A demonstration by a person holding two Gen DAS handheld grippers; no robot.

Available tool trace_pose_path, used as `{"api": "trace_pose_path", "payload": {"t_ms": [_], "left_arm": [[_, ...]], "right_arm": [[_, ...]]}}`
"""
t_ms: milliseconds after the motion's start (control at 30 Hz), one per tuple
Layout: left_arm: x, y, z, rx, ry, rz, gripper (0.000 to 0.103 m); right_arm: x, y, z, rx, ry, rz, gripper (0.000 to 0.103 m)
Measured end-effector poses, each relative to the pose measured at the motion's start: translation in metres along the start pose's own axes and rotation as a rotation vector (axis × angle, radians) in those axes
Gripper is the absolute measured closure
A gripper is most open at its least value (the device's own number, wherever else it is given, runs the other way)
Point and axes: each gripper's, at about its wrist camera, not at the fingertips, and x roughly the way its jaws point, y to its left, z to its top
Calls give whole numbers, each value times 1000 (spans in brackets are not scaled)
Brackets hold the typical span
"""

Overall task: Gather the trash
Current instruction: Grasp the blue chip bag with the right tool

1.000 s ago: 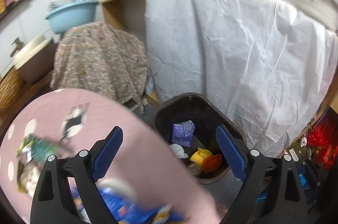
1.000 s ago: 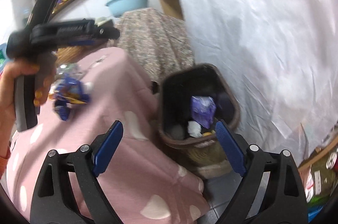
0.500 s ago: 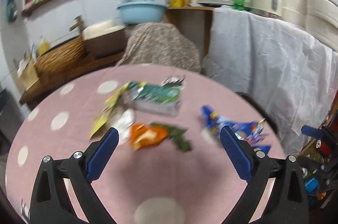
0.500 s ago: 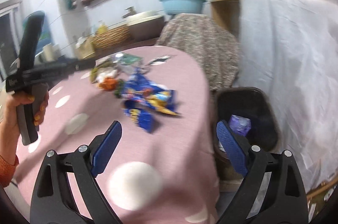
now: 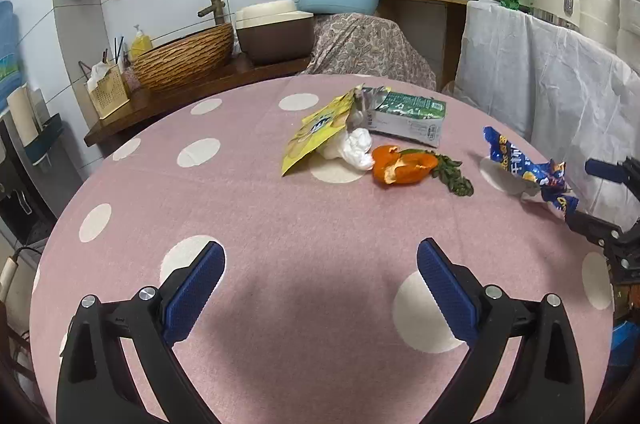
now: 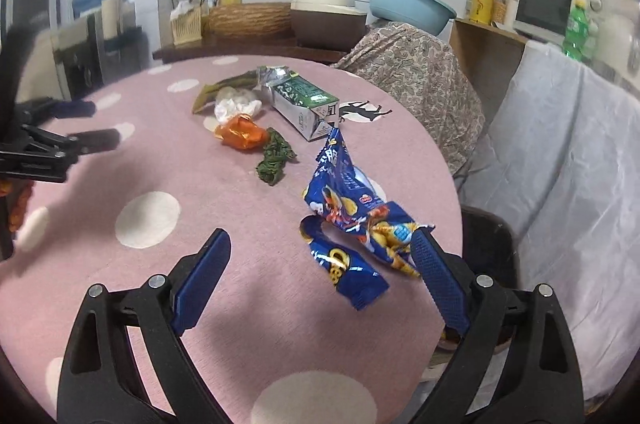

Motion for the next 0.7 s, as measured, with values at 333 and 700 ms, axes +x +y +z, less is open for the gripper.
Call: {"api": "trace_pose_path", "payload": {"t_ms": [333,700], "left_arm": [[10,7,2,35,25,-1,7],[46,-1,48,69,40,-15,7]], "right_arm": [[32,13,14,-144,77,-137,18],[56,12,18,-203,125,-216,63]]}}
